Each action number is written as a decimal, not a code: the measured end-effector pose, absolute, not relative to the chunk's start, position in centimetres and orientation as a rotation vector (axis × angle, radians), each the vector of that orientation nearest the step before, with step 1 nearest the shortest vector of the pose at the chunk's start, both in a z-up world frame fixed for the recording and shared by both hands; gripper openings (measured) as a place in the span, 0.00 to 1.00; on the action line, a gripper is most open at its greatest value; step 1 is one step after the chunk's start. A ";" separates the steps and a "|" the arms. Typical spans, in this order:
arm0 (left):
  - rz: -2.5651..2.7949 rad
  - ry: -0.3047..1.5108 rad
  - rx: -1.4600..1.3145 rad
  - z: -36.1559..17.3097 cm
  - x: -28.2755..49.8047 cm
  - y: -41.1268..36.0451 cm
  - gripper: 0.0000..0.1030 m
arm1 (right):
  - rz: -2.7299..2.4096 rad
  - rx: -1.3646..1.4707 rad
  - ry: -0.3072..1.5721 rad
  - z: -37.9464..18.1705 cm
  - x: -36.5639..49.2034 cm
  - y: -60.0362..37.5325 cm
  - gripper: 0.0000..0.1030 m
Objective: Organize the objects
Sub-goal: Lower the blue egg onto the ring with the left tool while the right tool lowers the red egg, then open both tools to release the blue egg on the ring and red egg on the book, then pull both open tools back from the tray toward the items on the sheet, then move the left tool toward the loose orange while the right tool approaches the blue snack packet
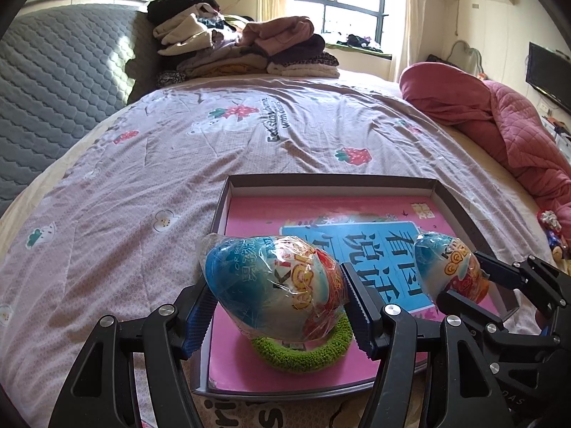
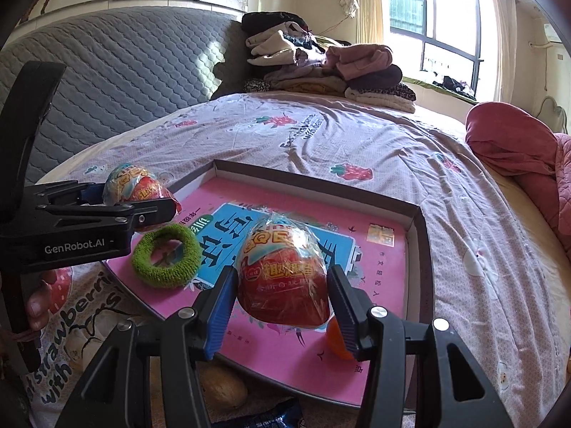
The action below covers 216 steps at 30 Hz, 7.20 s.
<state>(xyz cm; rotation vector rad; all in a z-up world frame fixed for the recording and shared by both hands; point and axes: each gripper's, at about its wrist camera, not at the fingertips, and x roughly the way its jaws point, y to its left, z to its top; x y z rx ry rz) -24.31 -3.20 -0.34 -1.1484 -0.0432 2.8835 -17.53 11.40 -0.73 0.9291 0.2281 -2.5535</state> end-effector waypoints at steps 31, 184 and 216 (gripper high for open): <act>2.851 0.028 -1.260 -3.3 -24.7 -2.7 0.66 | -2.543 1.009 0.266 -2.2 -18.0 10.7 0.51; 2.856 0.058 -1.006 4.8 -4.1 2.9 0.72 | -2.645 0.728 0.058 6.5 -4.3 16.8 0.68; 2.713 0.116 -1.159 -0.1 -3.0 5.6 0.72 | -2.605 0.883 0.160 3.0 -4.1 16.5 0.68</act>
